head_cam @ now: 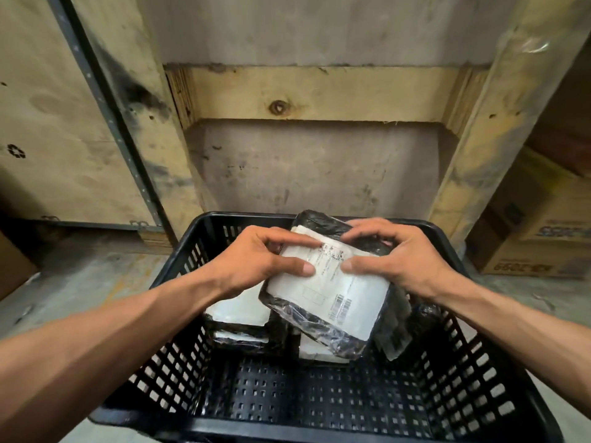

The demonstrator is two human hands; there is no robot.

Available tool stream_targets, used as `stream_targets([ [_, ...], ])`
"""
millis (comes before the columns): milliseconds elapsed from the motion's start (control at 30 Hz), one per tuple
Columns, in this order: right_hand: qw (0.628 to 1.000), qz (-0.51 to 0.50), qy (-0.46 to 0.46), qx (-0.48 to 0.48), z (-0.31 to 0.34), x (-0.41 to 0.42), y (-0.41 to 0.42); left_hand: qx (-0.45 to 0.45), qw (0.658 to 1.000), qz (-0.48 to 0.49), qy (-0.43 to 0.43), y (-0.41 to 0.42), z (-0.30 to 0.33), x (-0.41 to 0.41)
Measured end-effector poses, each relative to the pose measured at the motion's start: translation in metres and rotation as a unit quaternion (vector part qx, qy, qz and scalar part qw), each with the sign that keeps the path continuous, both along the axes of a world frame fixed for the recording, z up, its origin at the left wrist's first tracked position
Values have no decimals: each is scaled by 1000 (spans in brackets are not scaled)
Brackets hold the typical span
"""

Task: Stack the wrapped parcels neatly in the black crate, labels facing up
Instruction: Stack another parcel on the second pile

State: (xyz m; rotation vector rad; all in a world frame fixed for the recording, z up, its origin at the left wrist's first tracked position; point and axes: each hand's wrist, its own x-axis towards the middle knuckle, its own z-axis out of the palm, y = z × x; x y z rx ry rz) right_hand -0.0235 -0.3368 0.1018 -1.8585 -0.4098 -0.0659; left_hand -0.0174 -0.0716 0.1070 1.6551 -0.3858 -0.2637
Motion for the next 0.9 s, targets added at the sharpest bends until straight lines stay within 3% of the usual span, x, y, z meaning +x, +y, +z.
stream_targets([
  [267, 993, -51, 9, 104, -18, -13, 15, -152, 977, 142, -41, -17, 4, 1],
  [400, 993, -72, -2, 95, -24, -26, 24, -211, 968, 136, 0, -25, 7, -5],
  [500, 987, -91, 1, 130, -16, -22, 25, -172, 979, 109, 27, -21, 1, -6],
  [600, 984, -85, 18, 155, -14, -19, 18, -32, 998, 39, -35, -6, 7, -7],
  [733, 986, -59, 6, 156, -6, -7, 5, 135, 985, 36, -104, 7, 17, -6],
  [900, 991, -17, -8, 129, 5, 3, -2, 51, 993, 59, -94, 7, 28, 5],
])
